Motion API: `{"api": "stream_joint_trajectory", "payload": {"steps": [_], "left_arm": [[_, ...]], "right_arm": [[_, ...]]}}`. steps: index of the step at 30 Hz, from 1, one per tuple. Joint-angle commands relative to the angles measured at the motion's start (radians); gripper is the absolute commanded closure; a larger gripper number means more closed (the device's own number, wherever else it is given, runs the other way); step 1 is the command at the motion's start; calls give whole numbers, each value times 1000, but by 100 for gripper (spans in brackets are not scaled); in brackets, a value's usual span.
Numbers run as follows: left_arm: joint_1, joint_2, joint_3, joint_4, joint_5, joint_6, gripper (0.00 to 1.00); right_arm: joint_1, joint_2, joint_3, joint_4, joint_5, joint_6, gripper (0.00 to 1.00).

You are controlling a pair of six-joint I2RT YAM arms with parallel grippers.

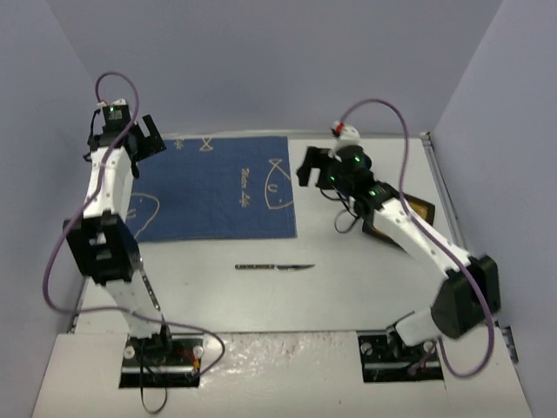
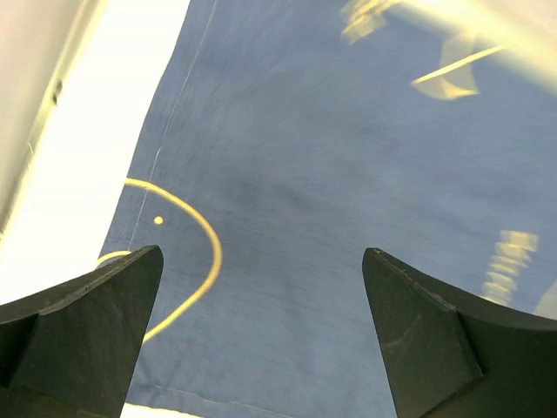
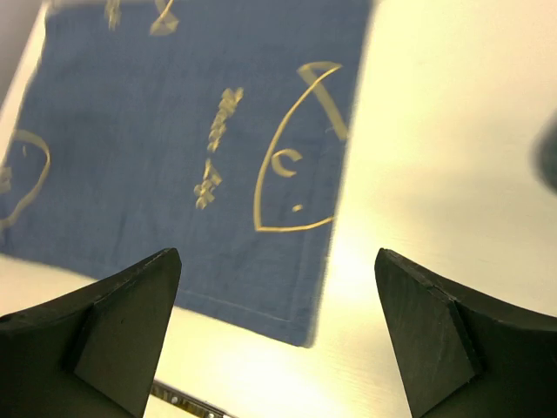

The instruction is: Set the dinner table for one person

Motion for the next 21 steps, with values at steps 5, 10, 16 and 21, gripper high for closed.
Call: {"api": "stream_joint_trajectory", "payload": {"steps": [5, 10, 16, 21], "left_arm": [[-150, -415, -183, 27, 77, 11, 3], [-242, -600, -413, 75, 118, 7, 3], [-335, -729, -622, 100, 111, 22, 3], [-353, -770, -718, 125, 125, 24, 3]], "right_arm": [[-324, -348, -297, -28, -86, 144, 2], [-590, -463, -436, -72, -164, 196, 2], [-768, -514, -488, -166, -29, 220, 2], [-839, -463, -481, -181, 64, 224, 3]]}}
